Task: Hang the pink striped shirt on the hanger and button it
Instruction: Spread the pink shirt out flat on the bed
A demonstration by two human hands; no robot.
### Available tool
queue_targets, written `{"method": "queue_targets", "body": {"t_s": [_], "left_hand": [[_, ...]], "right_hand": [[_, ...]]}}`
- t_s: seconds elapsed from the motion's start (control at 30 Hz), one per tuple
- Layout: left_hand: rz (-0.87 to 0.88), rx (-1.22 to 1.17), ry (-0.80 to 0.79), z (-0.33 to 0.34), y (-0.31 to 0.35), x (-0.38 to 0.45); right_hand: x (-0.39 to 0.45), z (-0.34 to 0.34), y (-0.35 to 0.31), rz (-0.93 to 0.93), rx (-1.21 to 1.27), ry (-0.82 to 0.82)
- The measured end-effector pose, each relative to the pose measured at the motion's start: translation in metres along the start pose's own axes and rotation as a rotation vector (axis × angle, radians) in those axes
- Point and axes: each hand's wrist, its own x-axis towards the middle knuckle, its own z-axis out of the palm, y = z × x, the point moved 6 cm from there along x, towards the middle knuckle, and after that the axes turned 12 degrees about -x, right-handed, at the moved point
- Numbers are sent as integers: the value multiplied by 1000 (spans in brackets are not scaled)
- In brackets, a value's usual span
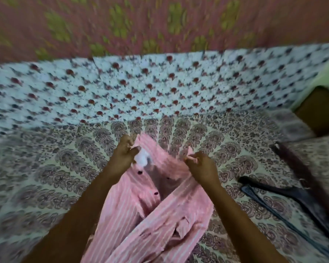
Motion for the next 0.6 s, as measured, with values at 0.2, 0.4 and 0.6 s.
{"method": "queue_targets", "body": {"t_s": [0.2, 0.4, 0.6], "left_hand": [[128, -107, 50, -27, 116, -101], [488, 58, 156, -38, 250, -210], [465, 53, 244, -53, 329, -306]], "right_hand": [[-115, -115, -46, -99, 254, 285], [-223, -224, -113, -415, 298, 417], [-324, -297, -142, -544, 88, 407]]}}
